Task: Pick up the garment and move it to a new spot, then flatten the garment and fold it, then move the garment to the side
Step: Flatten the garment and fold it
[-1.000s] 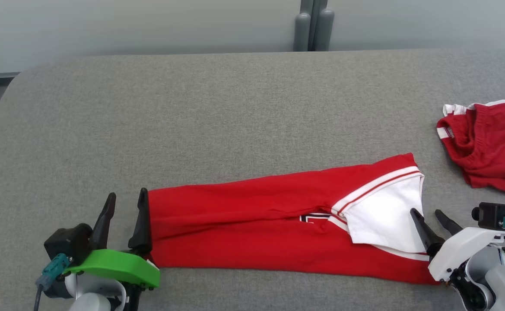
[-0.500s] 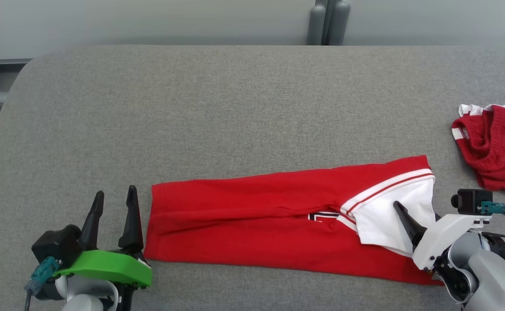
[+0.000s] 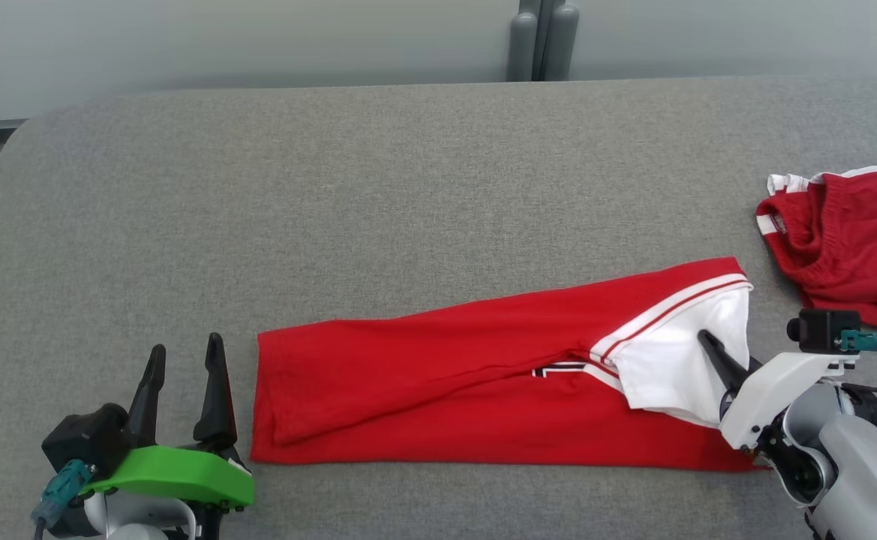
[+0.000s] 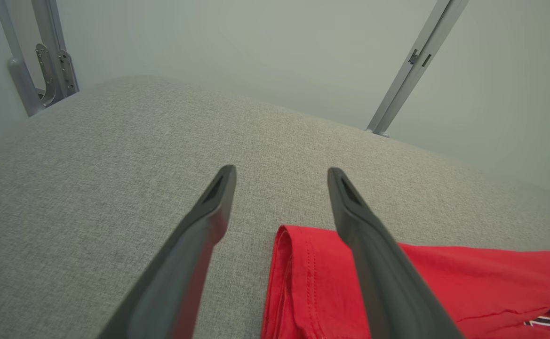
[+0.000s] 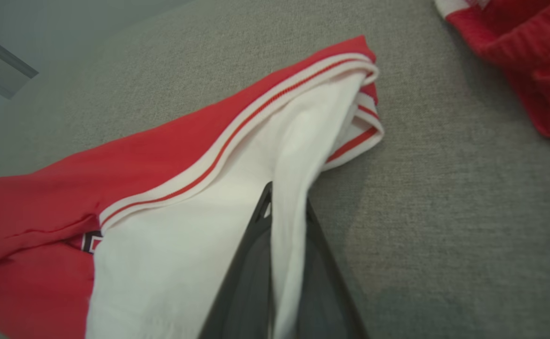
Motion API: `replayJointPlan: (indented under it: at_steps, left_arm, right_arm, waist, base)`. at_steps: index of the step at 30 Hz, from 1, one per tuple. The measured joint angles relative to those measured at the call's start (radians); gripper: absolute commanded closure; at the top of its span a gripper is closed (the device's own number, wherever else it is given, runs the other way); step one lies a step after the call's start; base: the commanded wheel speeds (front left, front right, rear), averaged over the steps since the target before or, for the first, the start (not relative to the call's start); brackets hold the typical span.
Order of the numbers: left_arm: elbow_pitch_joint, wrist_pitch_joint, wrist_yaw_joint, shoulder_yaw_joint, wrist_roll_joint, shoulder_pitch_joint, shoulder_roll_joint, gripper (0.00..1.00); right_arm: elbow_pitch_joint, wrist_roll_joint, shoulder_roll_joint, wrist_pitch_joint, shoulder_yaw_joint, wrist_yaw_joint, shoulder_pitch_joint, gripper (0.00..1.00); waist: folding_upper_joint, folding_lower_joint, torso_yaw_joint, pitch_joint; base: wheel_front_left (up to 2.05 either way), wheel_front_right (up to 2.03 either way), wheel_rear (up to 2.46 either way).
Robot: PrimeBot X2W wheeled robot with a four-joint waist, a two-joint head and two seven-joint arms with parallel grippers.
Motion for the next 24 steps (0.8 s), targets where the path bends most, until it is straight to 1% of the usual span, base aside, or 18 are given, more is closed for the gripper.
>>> replayJointPlan:
  at_steps: [3,8,13,18,24]
  left_arm:
    - [0.000,0.000,0.000,0.002,0.002,0.007,-0.002,0.00]
    - [-0.007,0.000,0.000,0.002,0.010,0.008,-0.015,0.00]
    - [-0.012,0.000,0.000,0.003,0.016,0.021,-0.019,0.00]
    - [-0.013,0.000,0.000,-0.004,0.020,0.025,-0.024,0.00]
    - [-0.014,0.002,0.000,-0.021,0.029,0.025,-0.028,0.00]
  right_arm:
    - [-0.008,0.006,-0.024,-0.003,-0.002,0.000,-0.012,1.00]
    - [-0.024,0.016,-0.099,-0.004,-0.020,0.000,-0.022,1.00]
    - [-0.051,0.029,-0.151,0.001,-0.030,0.000,-0.030,1.00]
    - [-0.095,0.070,-0.158,0.013,-0.019,0.000,-0.030,1.00]
    - [-0.208,0.123,-0.138,0.048,0.057,0.000,-0.029,1.00]
  waist:
    - [0.0000,0.0000,-0.015,-0.006]
    - [0.0000,0.0000,-0.038,-0.020]
    - [0.0000,0.0000,-0.061,-0.036]
    - [0.0000,0.0000,-0.076,-0.052]
    - [0.0000,0.0000,-0.074,-0.061]
  base:
    - [0.00,0.00,0.00]
    - [0.00,0.00,0.00]
    - [0.00,0.00,0.00]
    - [0.00,0.00,0.00]
    - [0.00,0.00,0.00]
